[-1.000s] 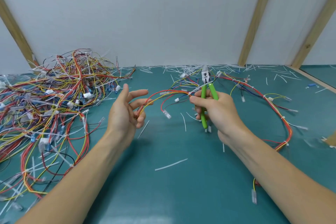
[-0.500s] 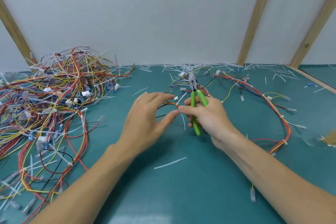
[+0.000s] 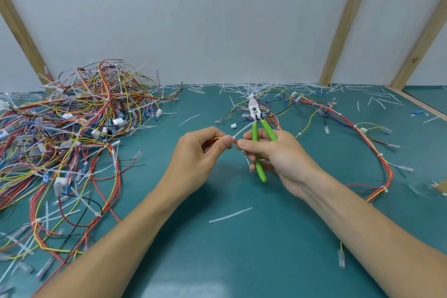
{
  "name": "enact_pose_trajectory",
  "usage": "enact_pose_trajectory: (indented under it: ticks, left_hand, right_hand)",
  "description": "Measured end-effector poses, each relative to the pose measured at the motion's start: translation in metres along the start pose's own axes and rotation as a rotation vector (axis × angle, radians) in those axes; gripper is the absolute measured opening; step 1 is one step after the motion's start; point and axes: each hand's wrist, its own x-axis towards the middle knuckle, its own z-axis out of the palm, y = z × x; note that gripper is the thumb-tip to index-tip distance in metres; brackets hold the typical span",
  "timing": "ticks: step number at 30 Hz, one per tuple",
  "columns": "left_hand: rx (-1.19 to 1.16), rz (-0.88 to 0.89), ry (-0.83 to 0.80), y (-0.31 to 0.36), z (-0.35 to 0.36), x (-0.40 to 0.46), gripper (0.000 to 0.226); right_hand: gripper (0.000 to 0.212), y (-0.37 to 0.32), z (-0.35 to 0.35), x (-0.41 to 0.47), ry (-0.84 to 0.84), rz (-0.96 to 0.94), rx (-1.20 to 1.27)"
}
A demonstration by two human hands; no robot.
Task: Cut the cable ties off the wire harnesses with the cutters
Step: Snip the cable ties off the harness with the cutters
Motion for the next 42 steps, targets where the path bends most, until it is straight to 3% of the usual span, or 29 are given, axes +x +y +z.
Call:
enact_pose_trajectory:
  ticks: [6, 12, 18, 23, 42]
  left_hand:
    - [0.014, -0.001, 0.013, 0.002, 0.0, 0.001, 0.03]
    - [-0.047, -0.084, 0.123, -0.004, -0.012, 0.01, 0.038]
    - [-0.018, -0.123, 0.172, -0.006, -0.01, 0.01, 0.041]
    - [-0.025, -0.113, 0.157, -0.006, -0.009, 0.008, 0.039]
    - [0.079, 0.005, 0.149, 0.002, -0.004, 0.003, 0.028]
  right_hand:
    - [0.014, 0.003, 0.002, 0.002, 0.069, -0.109, -0.084]
    - [0.047, -0.001, -0.019, 0.007, 0.355, -0.451, -0.741]
    - [0.032, -0.005, -0.03, 0.007, 0.287, -0.613, -1.003]
    - [0.045, -0.008, -0.029, 0.005, 0.258, -0.637, -1.042]
    - [0.04, -0.003, -0.024, 0.002, 0.267, -0.632, -1.121]
